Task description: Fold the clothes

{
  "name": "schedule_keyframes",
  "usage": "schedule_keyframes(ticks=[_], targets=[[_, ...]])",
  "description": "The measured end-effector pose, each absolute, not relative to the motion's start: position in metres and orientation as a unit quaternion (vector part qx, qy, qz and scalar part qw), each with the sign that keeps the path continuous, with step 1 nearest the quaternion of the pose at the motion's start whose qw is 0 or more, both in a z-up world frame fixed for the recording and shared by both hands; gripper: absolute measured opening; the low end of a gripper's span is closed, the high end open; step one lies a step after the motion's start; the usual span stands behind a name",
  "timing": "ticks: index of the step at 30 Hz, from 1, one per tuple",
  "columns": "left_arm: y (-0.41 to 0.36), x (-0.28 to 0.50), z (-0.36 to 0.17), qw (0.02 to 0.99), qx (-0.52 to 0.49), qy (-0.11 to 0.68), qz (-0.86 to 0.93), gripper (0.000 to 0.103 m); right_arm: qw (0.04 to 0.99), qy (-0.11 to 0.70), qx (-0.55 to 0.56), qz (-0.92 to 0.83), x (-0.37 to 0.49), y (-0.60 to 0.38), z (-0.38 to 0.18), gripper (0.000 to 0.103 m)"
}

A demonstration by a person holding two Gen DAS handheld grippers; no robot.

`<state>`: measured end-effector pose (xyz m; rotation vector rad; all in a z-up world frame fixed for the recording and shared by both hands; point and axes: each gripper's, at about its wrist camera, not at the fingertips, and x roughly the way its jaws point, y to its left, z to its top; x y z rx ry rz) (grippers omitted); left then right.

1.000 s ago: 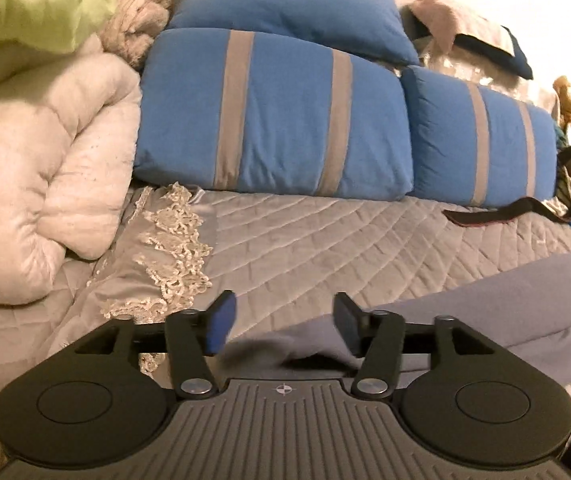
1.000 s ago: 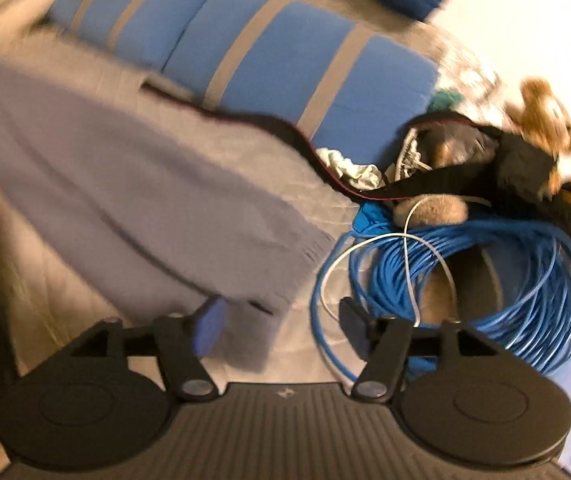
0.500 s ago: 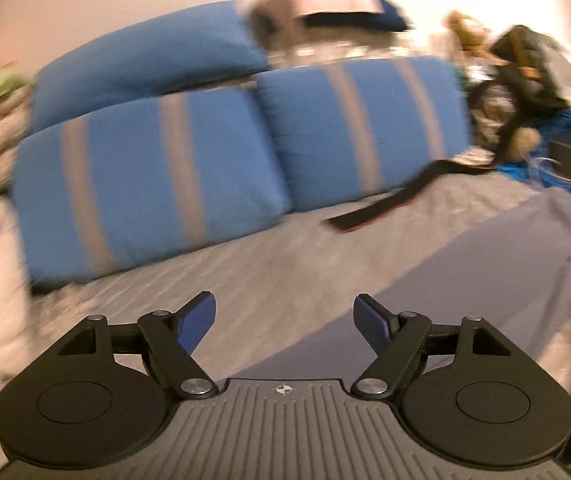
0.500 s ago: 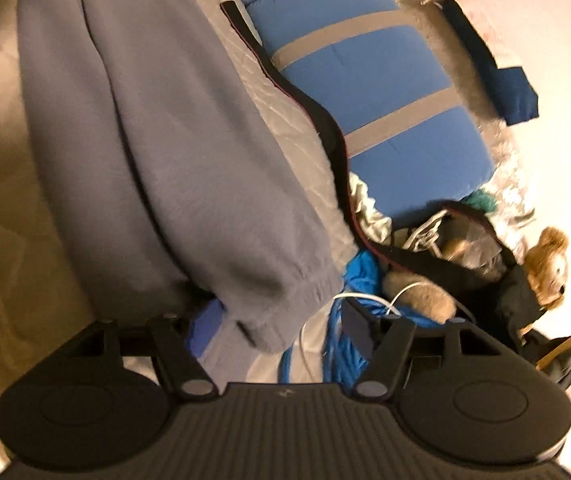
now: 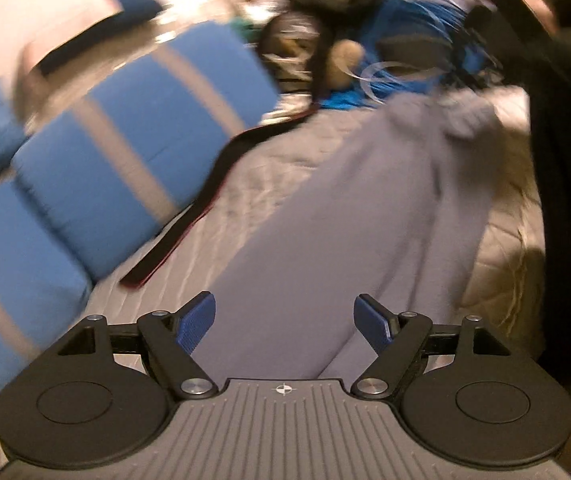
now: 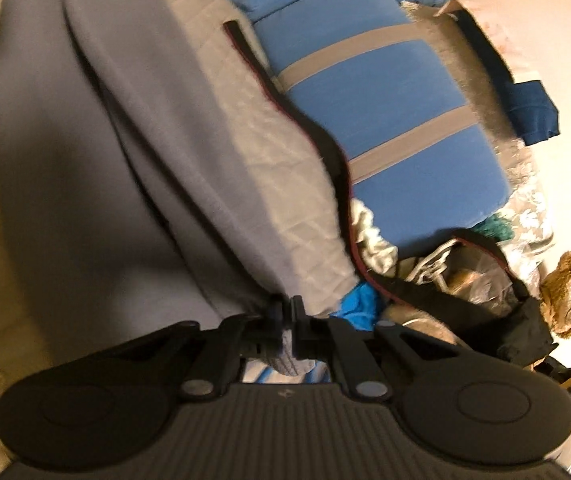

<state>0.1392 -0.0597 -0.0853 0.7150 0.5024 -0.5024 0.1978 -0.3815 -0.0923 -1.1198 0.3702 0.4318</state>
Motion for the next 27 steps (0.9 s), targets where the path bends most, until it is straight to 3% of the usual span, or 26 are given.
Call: schedule_keyframes(ticks=[2,5,8,9,10,17,27], targets=[[-0.074,0.146,-0.097,0.864,0.362,0.25,-0.245,0.074,0.814,0.166,-0.519,0.201,0.204,-0.382,-0.082,0.006],[-0.085,0.155,-0.109,0.855,0.372,0.265,-0.246,0.064,0.816,0.161,-0.516,0.204,0.208,-0.383,-0.071,0.006],[-0.093,0.162,-0.118,0.85,0.392,0.271,-0.224,0.041,0.814,0.16,-0.519,0.207,0.204,-0.386,-0.071,0.006],[-0.095,0.164,-0.12,0.849,0.401,0.271,-0.213,0.02,0.813,0.161,-0.52,0.208,0.201,-0.387,-0.074,0.006],[-0.096,0.165,-0.121,0.848,0.409,0.269,-0.203,0.009,0.811,0.162,-0.521,0.21,0.197,-0.389,-0.076,0.006],[-0.095,0.136,-0.109,0.839,0.462,0.218,-0.187,0.003,0.802,0.176,-0.525,0.223,0.174,-0.396,-0.095,0.005],[-0.106,0.103,-0.123,0.806,0.508,0.219,-0.21,0.003,0.788,0.199,-0.534,0.233,0.142,-0.399,-0.119,0.004]])
